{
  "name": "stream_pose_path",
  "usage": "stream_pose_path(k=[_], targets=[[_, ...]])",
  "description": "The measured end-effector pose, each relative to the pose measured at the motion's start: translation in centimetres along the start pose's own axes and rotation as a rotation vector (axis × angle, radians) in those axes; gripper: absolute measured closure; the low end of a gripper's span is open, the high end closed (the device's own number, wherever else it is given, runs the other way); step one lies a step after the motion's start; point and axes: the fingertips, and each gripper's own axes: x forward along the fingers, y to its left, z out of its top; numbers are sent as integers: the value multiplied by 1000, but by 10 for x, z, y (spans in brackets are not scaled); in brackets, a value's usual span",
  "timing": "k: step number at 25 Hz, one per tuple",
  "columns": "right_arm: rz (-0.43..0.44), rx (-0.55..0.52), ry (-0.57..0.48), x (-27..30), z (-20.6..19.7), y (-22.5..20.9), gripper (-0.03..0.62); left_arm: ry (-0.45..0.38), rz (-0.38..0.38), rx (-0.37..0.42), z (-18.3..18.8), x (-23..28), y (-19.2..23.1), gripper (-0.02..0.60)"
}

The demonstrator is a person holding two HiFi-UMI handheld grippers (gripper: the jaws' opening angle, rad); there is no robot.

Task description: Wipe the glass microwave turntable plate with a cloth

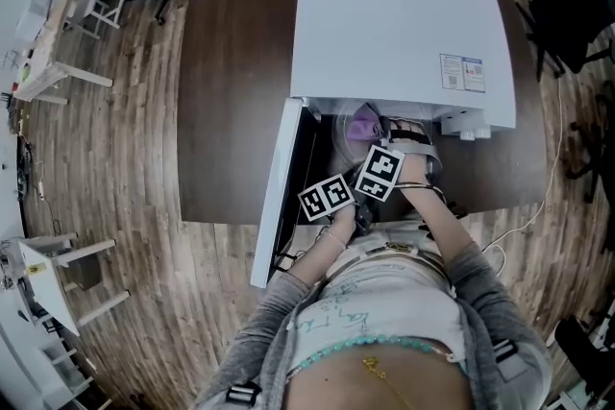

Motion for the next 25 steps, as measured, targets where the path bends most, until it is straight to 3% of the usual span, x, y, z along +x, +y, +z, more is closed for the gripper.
stream_pose_path(k=[12,25], targets=[[-51,117,69,8,-41,-33,485,2,2,-4,0,0,1,459],[-45,201,114,1,-74,-22,487,-1,1,-2,1,-2,0,459]])
